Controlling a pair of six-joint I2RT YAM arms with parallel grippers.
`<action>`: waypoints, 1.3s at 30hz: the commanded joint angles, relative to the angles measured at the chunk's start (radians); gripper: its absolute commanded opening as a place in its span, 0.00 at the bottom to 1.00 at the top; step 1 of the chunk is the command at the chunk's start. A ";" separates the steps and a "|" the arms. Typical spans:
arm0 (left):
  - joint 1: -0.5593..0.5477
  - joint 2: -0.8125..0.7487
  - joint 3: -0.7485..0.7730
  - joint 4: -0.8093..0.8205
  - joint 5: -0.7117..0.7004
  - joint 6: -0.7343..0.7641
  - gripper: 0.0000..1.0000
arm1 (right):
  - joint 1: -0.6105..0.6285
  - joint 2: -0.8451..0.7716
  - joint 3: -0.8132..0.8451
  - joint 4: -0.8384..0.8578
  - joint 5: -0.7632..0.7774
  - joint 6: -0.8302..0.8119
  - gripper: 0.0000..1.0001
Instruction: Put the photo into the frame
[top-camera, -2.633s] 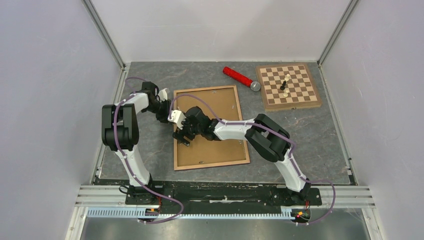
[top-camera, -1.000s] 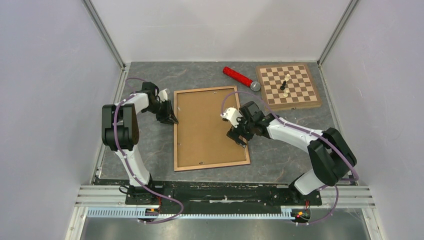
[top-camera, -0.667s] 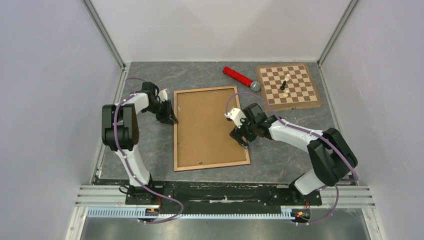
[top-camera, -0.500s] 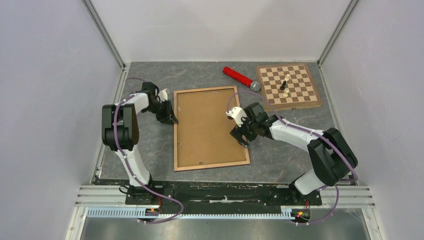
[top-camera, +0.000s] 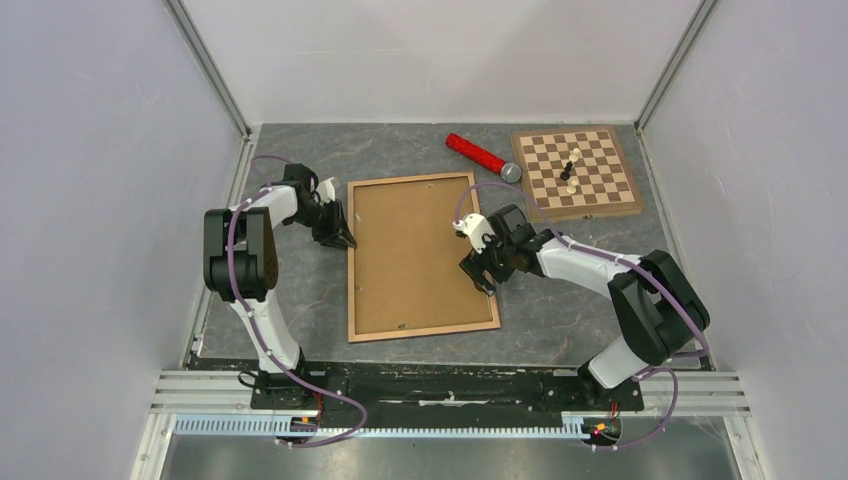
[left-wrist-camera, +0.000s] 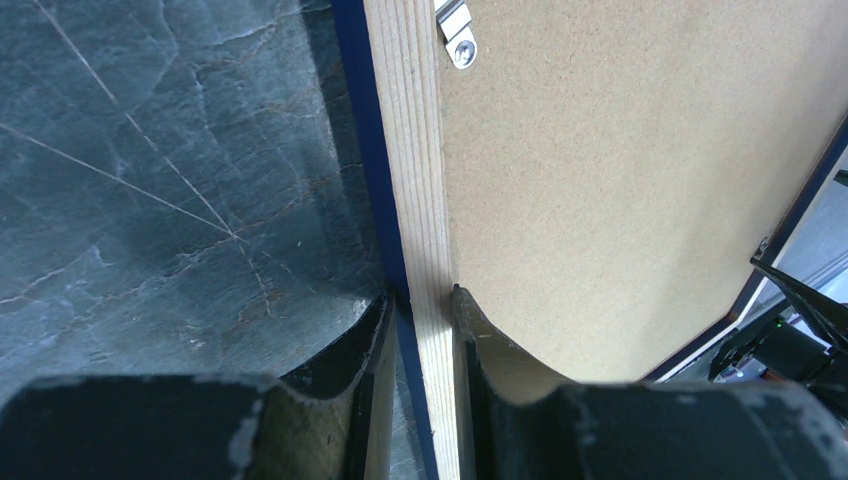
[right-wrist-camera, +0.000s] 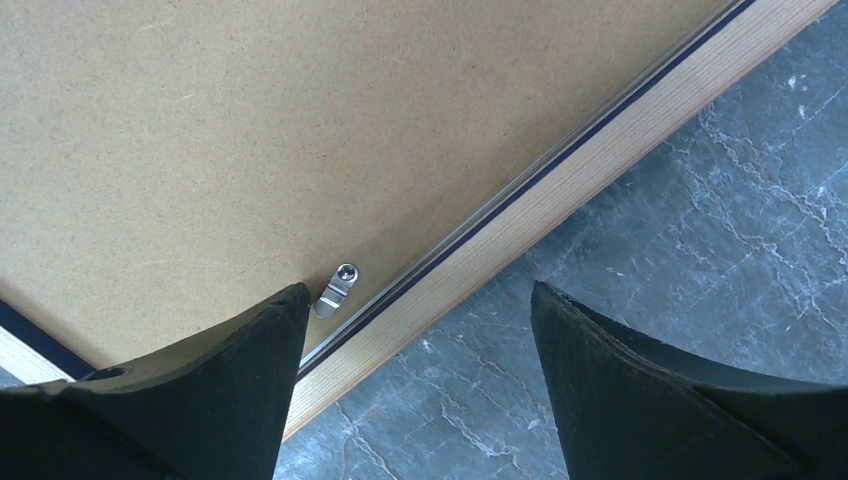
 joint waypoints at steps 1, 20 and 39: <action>-0.003 -0.008 -0.001 0.046 -0.019 -0.001 0.02 | -0.002 0.018 -0.006 0.035 -0.010 0.012 0.83; -0.004 -0.012 0.000 0.041 -0.025 0.008 0.02 | -0.002 0.016 0.024 0.003 0.065 -0.091 0.63; -0.004 -0.006 0.008 0.038 -0.036 0.014 0.02 | 0.003 0.030 0.067 -0.068 -0.017 -0.187 0.50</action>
